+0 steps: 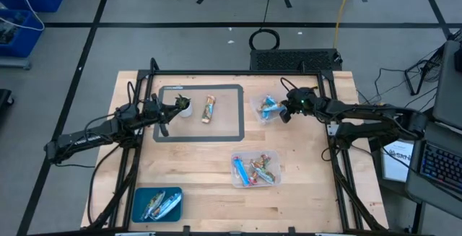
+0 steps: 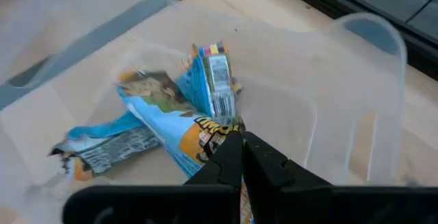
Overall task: Pick and place Granola Bars by type
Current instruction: Put the yellow granola bar into the top transparent bin
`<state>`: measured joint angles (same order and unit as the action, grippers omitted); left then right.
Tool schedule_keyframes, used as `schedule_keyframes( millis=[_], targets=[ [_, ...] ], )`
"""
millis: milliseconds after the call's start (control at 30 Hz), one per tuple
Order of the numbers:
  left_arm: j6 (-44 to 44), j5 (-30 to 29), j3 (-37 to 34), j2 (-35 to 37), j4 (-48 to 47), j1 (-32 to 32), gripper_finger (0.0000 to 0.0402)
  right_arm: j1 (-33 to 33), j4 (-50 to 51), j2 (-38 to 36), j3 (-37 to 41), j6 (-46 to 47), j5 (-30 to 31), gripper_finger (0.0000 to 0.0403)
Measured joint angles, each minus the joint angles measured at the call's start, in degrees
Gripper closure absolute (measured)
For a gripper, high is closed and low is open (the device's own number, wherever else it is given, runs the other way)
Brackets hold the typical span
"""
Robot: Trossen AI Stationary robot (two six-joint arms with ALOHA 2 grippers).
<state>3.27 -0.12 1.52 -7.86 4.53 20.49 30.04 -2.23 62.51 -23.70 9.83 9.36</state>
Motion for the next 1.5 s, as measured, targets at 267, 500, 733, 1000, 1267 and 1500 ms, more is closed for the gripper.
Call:
schedule_keyframes(
  millis=[267,500,733,1000,1267,1500],
  targets=[
    [0.0,0.0,0.0,0.0,0.0,0.0,0.0325,0.4,-0.9,1.0,0.0,-0.4,2.6,0.0322],
    [0.0,0.0,0.0,0.0,0.0,0.0,0.0325,0.3,-7.9,1.0,0.0,-0.4,2.6,0.0259],
    [0.2,0.0,0.0,0.0,0.0,0.0,0.0325,-0.2,-14.5,1.0,0.0,-0.7,-1.8,0.0241],
    [6.8,2.8,0.0,0.0,-4.4,0.0,0.0325,-2.2,-22.7,1.0,0.0,-1.6,-11.2,0.0246],
    [19.1,0.8,0.3,-7.9,-6.2,0.0,0.0325,-2.9,-24.0,1.0,0.0,-3.0,-11.0,0.0244],
    [28.4,-3.5,4.2,-22.8,-6.7,0.0,0.0325,-2.9,-25.4,1.0,0.0,-3.0,-11.0,0.0247]
  ],
)
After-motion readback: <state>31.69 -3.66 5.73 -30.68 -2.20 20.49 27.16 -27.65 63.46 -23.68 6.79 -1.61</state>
